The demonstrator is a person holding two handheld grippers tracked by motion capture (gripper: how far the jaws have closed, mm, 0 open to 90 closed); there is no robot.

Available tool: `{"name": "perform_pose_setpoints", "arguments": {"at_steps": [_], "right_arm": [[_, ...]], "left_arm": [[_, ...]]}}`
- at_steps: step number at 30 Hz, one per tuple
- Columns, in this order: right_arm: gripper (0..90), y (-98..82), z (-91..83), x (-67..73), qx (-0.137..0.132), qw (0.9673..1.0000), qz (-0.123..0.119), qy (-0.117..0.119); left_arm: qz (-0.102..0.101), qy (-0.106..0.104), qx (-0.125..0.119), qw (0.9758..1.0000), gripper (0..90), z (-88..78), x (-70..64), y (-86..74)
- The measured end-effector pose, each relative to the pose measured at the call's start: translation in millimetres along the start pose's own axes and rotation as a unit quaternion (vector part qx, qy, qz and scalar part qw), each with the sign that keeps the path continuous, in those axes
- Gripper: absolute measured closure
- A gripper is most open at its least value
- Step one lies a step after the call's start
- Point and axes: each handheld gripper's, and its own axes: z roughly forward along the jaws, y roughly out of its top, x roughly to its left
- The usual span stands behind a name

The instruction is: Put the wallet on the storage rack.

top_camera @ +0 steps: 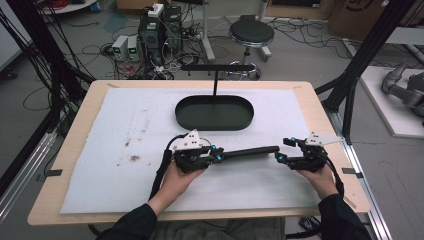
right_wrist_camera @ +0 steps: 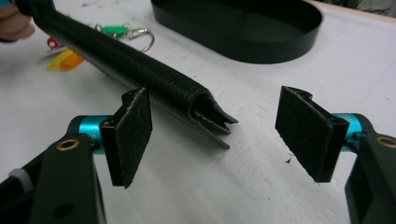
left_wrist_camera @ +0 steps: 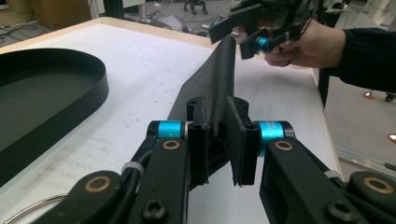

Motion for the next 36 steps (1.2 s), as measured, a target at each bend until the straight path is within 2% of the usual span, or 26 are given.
{"name": "perform_pose_setpoints", "arguments": {"at_steps": [2,5,7,9,11,13,16,17,18,20,25,29,31,33,35,36], "right_arm": [[35.7,2.4,11.6,2.5,0.005,0.9996,-0.019,0.019],[48.1,4.3,19.9,6.7,0.014,0.9983,-0.047,0.033],[55.5,5.0,21.7,10.1,0.016,0.9977,-0.062,0.018],[64.6,5.1,20.5,9.1,0.018,0.9972,-0.069,0.022],[70.0,5.5,19.3,9.7,0.016,0.9970,-0.070,0.027],[73.0,6.4,18.5,10.9,0.014,0.9969,-0.072,0.028],[77.1,8.4,16.3,10.7,0.013,0.9971,-0.062,0.042],[77.4,8.7,15.9,10.9,0.012,0.9972,-0.058,0.046],[77.7,8.9,15.4,11.2,0.012,0.9972,-0.056,0.047],[78.1,8.6,14.9,10.7,0.015,0.9972,-0.050,0.053],[78.1,7.8,14.7,10.3,0.019,0.9967,-0.046,0.065],[78.0,7.6,14.1,11.2,0.022,0.9964,-0.046,0.069],[77.7,7.4,13.9,11.6,0.022,0.9963,-0.045,0.070],[77.3,7.4,13.9,11.8,0.022,0.9964,-0.045,0.069],[76.2,7.4,13.8,12.2,0.022,0.9963,-0.045,0.069],[75.5,7.3,13.7,12.2,0.022,0.9964,-0.046,0.068]], "left_arm": [[-0.004,0.000,-0.004,1.0000,78.8,-2.0,2.1,-0.8],[-0.008,0.001,-0.007,0.9999,78.6,-5.2,4.8,-1.8],[-0.007,0.004,-0.009,0.9999,78.2,-8.1,6.7,-2.4],[-0.009,0.009,-0.013,0.9998,77.5,-11.1,9.1,-2.8],[-0.006,0.013,-0.016,0.9998,76.5,-13.7,11.0,-3.2],[-0.002,0.019,-0.021,0.9996,74.6,-16.6,12.8,-3.3],[0.001,0.036,-0.028,0.9989,58.5,-20.3,15.6,-2.7],[0.006,0.040,-0.027,0.9988,56.7,-21.3,16.6,-2.9],[0.009,0.047,-0.024,0.9986,52.6,-21.4,17.5,-3.3],[0.001,0.052,-0.015,0.9985,44.5,-19.4,21.1,-5.1],[-0.002,0.059,0.011,0.9982,37.7,-8.4,28.9,-11.8],[-0.005,0.057,0.021,0.9981,38.5,-3.5,34.0,-14.6],[-0.004,0.046,0.031,0.9984,44.2,0.5,37.9,-16.0],[0.014,0.037,0.036,0.9986,55.0,2.1,36.6,-14.8],[0.038,0.043,0.045,0.9973,63.0,2.3,33.3,-12.3],[0.041,0.040,0.048,0.9973,66.2,1.3,33.5,-11.7]]}}
